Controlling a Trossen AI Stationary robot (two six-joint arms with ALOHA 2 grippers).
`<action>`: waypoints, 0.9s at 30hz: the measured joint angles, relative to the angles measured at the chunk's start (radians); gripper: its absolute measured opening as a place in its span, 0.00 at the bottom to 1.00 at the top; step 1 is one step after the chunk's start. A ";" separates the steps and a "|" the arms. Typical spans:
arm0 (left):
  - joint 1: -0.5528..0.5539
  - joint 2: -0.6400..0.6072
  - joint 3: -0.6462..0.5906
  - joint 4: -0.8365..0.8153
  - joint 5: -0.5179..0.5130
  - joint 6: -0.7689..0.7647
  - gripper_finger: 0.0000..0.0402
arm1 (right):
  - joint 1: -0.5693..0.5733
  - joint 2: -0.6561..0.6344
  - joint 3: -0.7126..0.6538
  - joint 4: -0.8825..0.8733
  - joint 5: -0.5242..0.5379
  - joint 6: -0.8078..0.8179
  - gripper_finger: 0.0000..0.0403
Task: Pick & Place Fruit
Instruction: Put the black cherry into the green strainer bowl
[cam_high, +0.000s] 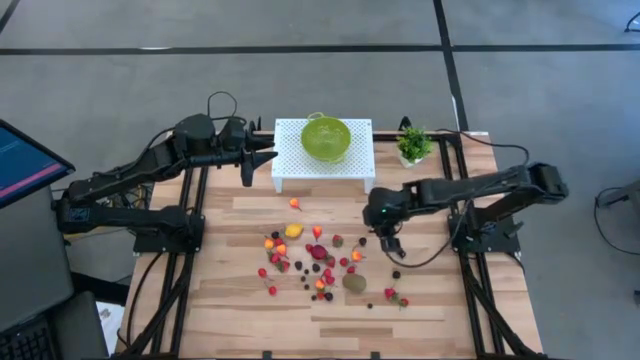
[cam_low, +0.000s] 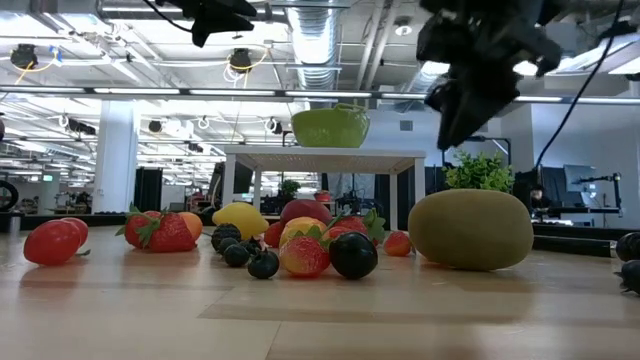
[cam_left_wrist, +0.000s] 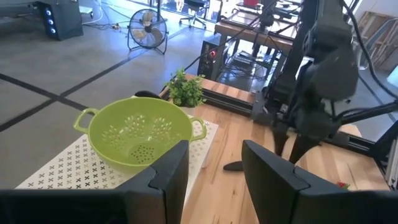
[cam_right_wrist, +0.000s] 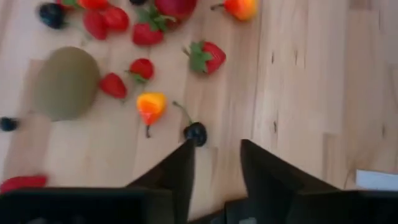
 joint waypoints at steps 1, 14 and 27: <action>0.000 0.000 0.000 0.003 0.000 0.000 0.35 | 0.000 0.019 0.000 0.004 0.000 0.000 0.37; 0.000 0.000 0.000 0.013 0.000 0.000 0.35 | 0.013 0.217 0.000 0.054 -0.023 -0.021 0.61; 0.000 0.000 0.000 0.030 0.000 0.000 0.35 | 0.022 0.319 0.001 0.153 -0.034 -0.068 0.58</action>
